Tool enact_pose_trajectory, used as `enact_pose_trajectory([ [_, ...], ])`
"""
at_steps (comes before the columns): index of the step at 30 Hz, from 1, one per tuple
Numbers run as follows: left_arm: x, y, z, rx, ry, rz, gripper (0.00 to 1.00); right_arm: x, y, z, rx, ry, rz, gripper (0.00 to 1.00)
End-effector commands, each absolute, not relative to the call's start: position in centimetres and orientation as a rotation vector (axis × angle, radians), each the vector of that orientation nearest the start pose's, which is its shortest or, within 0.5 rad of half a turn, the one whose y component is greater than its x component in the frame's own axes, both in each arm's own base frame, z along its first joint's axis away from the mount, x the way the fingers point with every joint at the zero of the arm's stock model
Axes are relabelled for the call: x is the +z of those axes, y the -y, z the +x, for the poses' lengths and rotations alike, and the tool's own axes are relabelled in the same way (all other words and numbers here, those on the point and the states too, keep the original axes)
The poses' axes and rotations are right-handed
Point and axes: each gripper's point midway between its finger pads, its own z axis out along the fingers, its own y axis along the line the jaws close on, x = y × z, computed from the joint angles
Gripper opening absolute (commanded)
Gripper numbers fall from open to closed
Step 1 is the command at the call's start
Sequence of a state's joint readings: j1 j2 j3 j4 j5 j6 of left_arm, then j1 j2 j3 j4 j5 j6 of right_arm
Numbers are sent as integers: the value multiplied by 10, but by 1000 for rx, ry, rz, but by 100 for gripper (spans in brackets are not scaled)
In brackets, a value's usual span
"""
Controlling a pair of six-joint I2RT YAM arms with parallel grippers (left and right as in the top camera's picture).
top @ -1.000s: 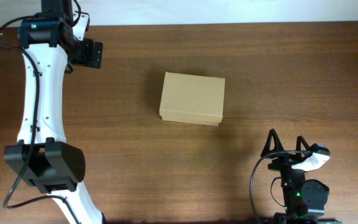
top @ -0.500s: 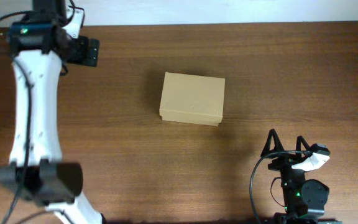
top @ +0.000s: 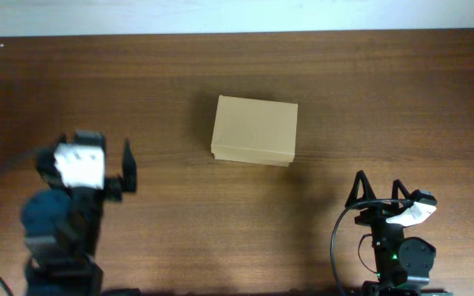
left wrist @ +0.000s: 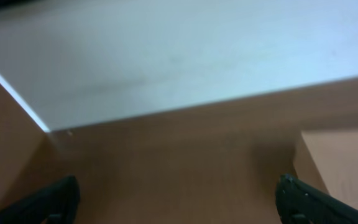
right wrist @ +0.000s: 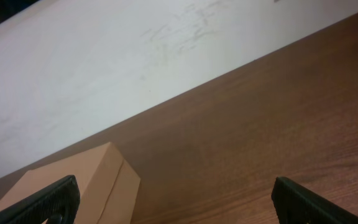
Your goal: Pack container
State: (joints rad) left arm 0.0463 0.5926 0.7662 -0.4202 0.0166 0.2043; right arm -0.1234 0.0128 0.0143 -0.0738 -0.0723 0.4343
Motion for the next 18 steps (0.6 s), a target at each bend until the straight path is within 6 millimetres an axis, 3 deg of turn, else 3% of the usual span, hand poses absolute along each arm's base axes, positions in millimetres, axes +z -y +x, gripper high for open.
enact_pose_trajectory([
  [1, 258, 3, 257, 95, -1841, 202, 99, 157, 15, 246, 310, -1606, 390, 99],
  [7, 191, 11, 239, 47, -1883, 234, 100, 157, 15, 246, 310, -1606, 390, 99],
  [13, 162, 13, 227, 50, -1815, 237, 100, 157, 15, 246, 310, -1606, 390, 99],
  [18, 158, 12, 225, 56, -1795, 233, 100, 157, 15, 246, 310, -1606, 390, 100],
])
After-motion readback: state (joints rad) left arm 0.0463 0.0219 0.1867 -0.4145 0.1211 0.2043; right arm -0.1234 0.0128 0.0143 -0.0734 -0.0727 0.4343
